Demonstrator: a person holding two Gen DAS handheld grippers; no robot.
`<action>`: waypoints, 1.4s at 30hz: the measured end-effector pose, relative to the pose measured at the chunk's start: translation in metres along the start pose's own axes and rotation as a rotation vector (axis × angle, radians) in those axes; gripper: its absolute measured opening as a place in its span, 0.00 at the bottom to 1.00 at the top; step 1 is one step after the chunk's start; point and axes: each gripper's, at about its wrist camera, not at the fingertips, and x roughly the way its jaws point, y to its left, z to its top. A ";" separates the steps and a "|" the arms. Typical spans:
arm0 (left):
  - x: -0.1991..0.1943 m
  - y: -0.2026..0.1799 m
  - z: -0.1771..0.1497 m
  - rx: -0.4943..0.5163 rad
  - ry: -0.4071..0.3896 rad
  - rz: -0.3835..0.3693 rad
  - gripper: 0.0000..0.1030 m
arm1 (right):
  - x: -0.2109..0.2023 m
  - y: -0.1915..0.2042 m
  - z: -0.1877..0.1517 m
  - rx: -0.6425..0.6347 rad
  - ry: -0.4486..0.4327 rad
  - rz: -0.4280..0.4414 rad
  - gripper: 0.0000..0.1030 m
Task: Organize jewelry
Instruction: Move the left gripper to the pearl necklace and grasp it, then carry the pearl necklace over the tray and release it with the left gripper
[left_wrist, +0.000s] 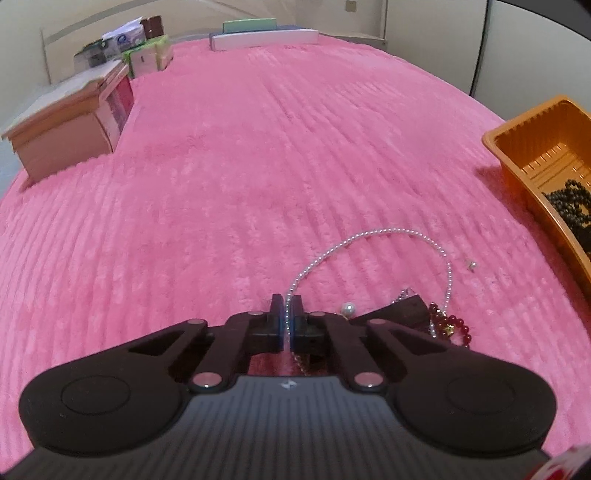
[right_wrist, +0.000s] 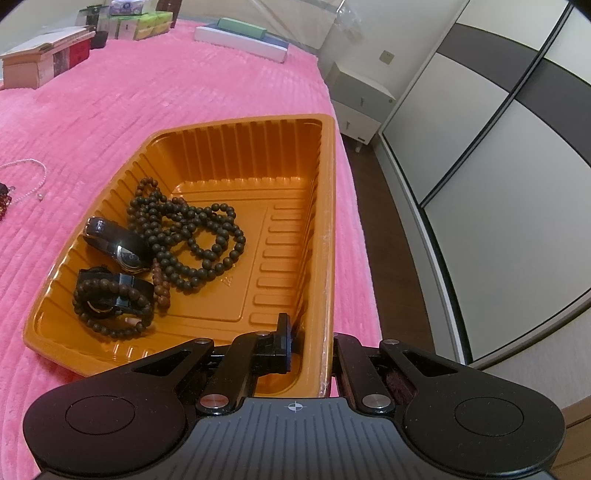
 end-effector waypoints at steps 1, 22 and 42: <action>-0.004 0.000 0.001 0.005 -0.010 -0.005 0.02 | 0.000 0.000 0.000 -0.001 0.000 0.000 0.05; -0.157 -0.036 0.092 0.185 -0.321 -0.055 0.02 | -0.002 0.002 0.001 -0.017 -0.010 -0.006 0.05; -0.210 -0.090 0.138 0.334 -0.427 -0.145 0.02 | -0.008 0.003 0.002 -0.029 -0.024 -0.006 0.05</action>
